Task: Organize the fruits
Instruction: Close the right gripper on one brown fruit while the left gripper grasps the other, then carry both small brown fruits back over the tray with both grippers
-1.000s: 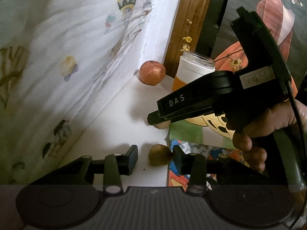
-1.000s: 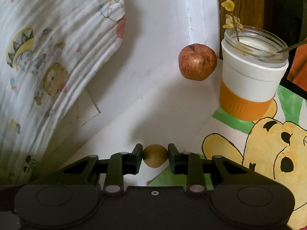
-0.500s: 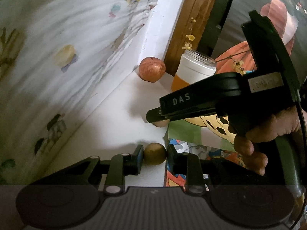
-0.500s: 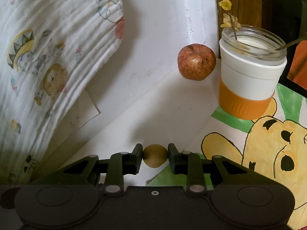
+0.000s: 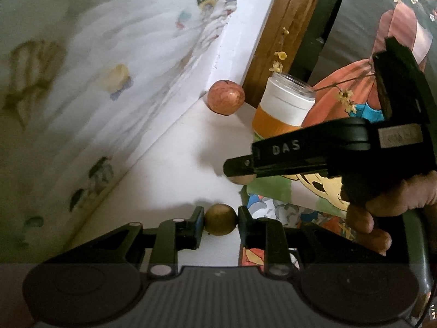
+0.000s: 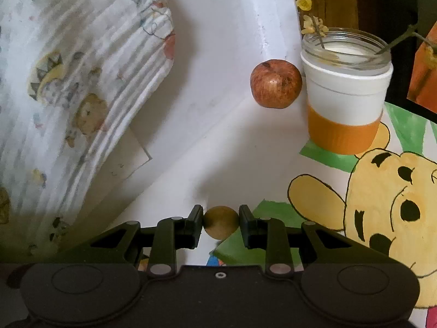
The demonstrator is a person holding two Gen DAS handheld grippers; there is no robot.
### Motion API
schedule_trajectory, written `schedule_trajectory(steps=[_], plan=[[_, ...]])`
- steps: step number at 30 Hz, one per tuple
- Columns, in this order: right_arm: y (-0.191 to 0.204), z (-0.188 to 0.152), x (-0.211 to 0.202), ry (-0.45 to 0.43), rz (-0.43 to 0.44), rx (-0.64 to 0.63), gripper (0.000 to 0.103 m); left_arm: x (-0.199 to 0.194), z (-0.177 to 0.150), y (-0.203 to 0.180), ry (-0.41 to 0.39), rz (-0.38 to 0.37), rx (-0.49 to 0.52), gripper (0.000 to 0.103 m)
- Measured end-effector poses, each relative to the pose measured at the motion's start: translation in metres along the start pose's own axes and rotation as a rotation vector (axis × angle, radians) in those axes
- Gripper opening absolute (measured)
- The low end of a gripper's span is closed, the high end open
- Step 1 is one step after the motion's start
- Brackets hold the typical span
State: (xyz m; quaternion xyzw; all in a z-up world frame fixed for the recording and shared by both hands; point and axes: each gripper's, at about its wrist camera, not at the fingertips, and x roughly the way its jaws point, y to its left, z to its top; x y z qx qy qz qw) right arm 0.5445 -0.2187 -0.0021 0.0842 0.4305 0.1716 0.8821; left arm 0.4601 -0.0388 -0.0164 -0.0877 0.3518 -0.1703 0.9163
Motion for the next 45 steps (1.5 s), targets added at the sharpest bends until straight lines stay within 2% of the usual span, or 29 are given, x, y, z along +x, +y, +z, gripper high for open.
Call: schedule_trajectory(steps=[15, 27, 35, 45], plan=[[0.002, -0.01, -0.054, -0.056, 0.012, 0.011, 0.031, -0.031, 0.003, -0.008, -0.042, 0.01, 0.0, 0.029], [0.012, -0.024, -0.113, -0.118, 0.018, 0.004, 0.031, -0.076, -0.003, -0.022, -0.081, 0.001, 0.015, 0.029], [0.013, -0.048, -0.163, -0.167, 0.019, -0.004, 0.031, -0.106, -0.012, -0.041, -0.11, -0.021, 0.021, 0.029], [0.003, -0.09, -0.229, -0.227, -0.029, -0.019, 0.031, -0.14, -0.026, -0.074, -0.132, -0.066, 0.051, 0.029]])
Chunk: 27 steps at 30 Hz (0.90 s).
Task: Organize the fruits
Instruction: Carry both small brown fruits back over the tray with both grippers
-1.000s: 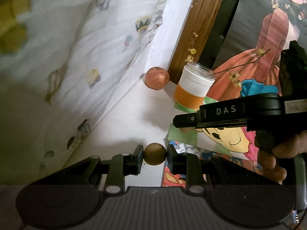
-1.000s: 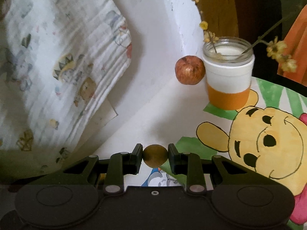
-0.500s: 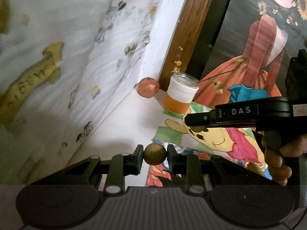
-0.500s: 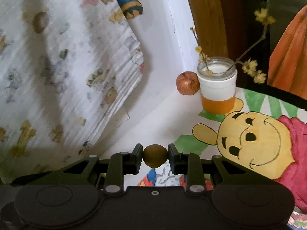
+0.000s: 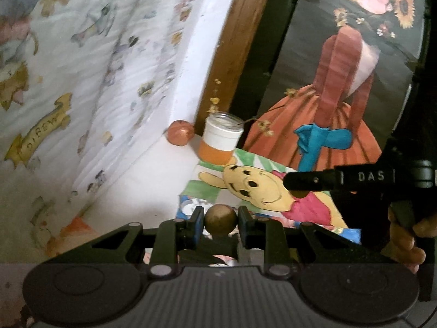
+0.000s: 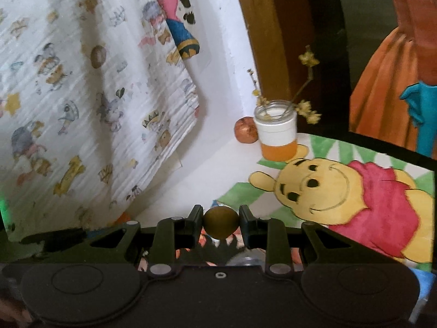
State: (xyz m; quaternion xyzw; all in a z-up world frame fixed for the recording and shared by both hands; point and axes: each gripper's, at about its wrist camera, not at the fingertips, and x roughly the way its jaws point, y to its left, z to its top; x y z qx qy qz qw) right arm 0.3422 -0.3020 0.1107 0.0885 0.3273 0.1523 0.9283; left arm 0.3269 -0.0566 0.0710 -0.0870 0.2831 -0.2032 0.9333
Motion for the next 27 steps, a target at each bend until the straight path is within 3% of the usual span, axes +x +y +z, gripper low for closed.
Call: schedule_trajectory(steps=[13, 27], plan=[[-0.013, -0.054, -0.076, -0.089, -0.059, -0.01, 0.031, -0.027, -0.027, -0.039, -0.003, -0.065, 0.021, 0.029], [0.006, -0.118, -0.126, -0.133, -0.078, -0.088, 0.031, -0.058, -0.066, -0.069, 0.013, -0.09, 0.005, 0.029]])
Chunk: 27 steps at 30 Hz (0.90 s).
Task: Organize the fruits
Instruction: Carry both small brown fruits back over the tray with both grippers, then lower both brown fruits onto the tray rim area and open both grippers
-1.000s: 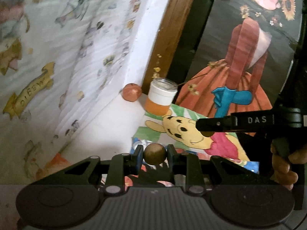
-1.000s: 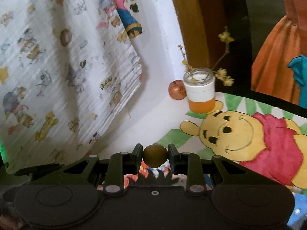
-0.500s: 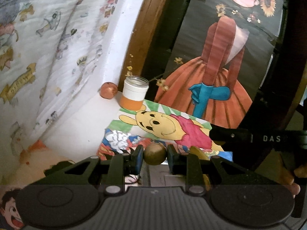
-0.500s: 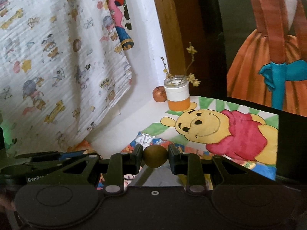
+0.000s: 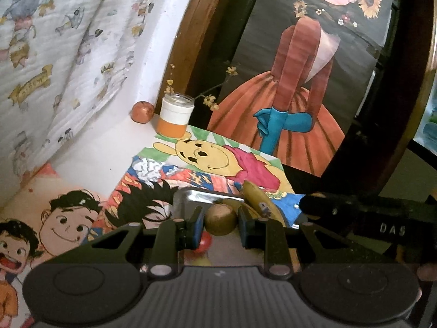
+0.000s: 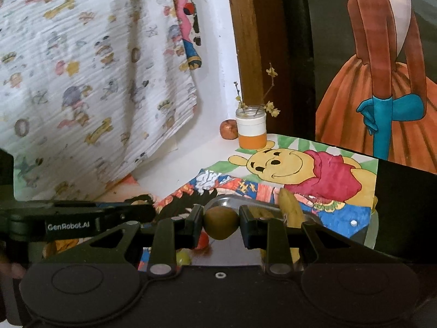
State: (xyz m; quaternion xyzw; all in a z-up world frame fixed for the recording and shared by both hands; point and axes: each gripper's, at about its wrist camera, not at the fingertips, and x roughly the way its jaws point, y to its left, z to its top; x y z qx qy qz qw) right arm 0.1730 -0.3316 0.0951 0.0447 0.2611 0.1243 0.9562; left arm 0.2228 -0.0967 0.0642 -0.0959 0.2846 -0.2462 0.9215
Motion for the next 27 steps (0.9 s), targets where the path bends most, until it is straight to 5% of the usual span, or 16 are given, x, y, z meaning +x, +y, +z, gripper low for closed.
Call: schedule_trajectory(steps=[27], plan=[[0.024, -0.066, -0.056, -0.041, -0.009, 0.019, 0.031, -0.035, -0.05, -0.017, 0.042, 0.005, 0.032, 0.029]])
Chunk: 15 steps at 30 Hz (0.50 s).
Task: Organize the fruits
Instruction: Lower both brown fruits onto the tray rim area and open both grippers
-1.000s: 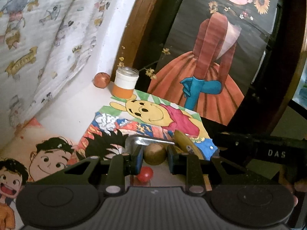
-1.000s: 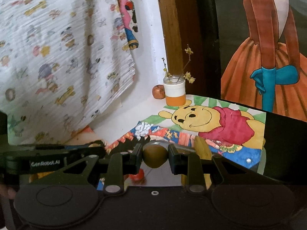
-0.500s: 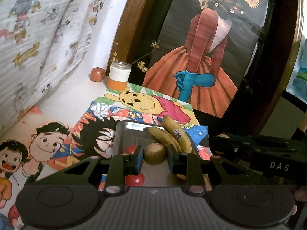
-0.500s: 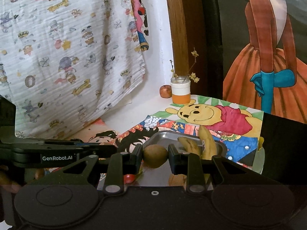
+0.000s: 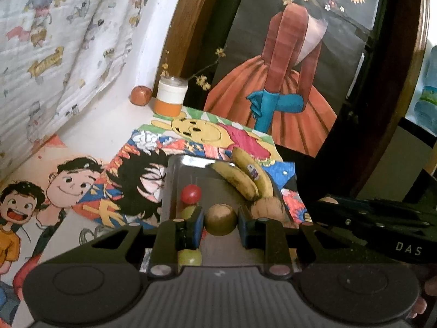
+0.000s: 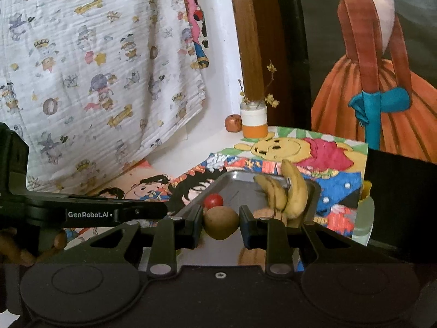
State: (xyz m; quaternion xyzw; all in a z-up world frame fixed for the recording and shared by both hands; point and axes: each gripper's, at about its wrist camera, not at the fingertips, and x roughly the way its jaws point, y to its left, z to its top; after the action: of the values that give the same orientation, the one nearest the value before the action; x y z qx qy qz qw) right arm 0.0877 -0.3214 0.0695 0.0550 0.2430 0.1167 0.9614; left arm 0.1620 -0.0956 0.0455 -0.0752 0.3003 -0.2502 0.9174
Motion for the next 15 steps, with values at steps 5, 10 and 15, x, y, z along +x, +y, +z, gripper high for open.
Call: schedule_trajectory(steps=[5, 10, 15], plan=[[0.002, -0.015, -0.006, 0.007, -0.014, 0.015, 0.031, 0.001, -0.011, 0.002, 0.027, -0.003, 0.007, 0.029], [0.007, -0.029, -0.011, -0.003, -0.063, 0.044, 0.031, 0.002, -0.022, 0.002, 0.053, 0.001, 0.025, 0.029], [0.012, -0.048, -0.013, -0.014, -0.125, 0.082, 0.031, 0.005, -0.035, 0.002, 0.082, 0.014, 0.04, 0.029]])
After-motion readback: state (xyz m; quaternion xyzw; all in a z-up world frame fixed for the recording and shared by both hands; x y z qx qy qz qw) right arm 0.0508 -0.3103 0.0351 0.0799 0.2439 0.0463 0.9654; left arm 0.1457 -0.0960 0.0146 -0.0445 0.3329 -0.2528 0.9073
